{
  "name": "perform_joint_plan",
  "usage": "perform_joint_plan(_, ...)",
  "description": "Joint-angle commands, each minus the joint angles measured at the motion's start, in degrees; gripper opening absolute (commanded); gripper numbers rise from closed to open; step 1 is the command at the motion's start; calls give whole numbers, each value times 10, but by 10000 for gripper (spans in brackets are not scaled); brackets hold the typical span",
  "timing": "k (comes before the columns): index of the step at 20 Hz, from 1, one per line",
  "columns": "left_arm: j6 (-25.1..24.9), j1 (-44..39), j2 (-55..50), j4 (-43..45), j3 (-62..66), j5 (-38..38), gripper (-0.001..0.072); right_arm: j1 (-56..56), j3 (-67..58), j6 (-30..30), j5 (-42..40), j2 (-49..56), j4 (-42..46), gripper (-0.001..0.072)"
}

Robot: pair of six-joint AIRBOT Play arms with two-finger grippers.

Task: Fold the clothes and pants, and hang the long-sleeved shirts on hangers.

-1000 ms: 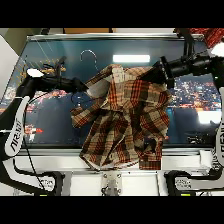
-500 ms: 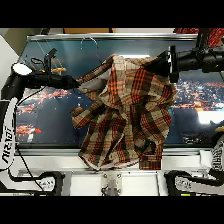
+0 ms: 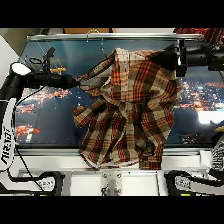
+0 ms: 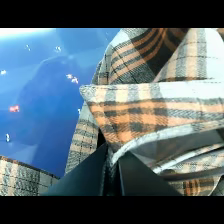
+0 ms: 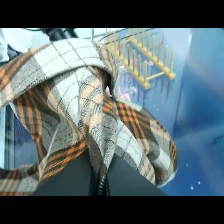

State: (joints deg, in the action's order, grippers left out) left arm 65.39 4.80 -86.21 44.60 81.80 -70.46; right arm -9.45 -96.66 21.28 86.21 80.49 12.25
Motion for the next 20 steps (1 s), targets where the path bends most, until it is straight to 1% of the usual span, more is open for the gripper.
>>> perform_joint_plan(1,1,-1,0,4,0,3,19,-3,-1,2,-20,-1,-36,22)
perform_joint_plan(5,0,0,0,-43,6,0,19,-3,-1,2,-13,-1,-61,22)
perform_joint_plan(9,1,-16,0,-40,41,0,19,-3,-1,2,-13,-1,-120,22)
perform_joint_plan(11,0,-28,0,-34,52,2,19,-3,-1,2,-14,-1,-129,22)
perform_joint_plan(14,3,-31,0,-3,64,0,19,-5,-1,0,-34,-2,-113,22)
perform_joint_plan(15,11,-31,0,5,68,-2,19,-5,-1,0,-40,-3,-98,22)
perform_joint_plan(20,16,-31,0,29,72,-7,19,-5,-1,6,-44,-4,2,21)
